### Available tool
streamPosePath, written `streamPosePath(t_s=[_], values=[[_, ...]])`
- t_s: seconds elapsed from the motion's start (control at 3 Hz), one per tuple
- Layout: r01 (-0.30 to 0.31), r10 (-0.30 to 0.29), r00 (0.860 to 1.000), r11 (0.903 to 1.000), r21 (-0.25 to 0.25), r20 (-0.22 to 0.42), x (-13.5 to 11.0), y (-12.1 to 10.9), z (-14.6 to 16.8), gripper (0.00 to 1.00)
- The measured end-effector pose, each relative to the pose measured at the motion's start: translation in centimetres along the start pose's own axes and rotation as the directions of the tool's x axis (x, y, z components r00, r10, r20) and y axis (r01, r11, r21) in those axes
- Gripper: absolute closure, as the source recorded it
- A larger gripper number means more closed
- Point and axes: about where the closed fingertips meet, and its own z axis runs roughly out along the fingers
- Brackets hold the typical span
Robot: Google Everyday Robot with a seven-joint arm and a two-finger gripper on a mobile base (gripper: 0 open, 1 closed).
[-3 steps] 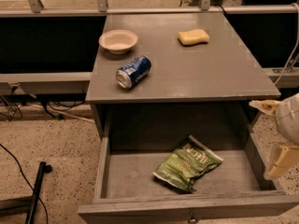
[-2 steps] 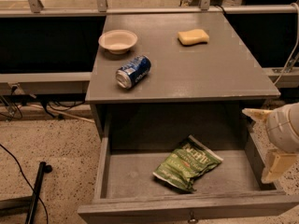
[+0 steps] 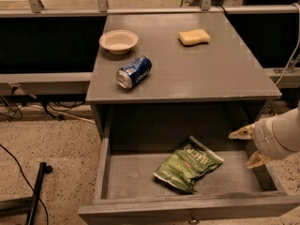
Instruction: Pick green jalapeno chip bag from top drawer and place on counter
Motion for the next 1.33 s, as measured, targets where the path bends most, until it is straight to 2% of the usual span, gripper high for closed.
streamPosePath(t_s=[0.33,1.0,1.33], values=[[0.051,-0.05,0.998,0.9985,-0.02,0.034,0.4,0.3,3.1,0.45],[0.082,-0.075,0.995,0.9923,-0.094,0.07,0.5,2.4,8.6,0.42],[0.114,-0.104,0.99,0.9869,-0.114,0.09,-0.5,2.7,11.0,0.44]])
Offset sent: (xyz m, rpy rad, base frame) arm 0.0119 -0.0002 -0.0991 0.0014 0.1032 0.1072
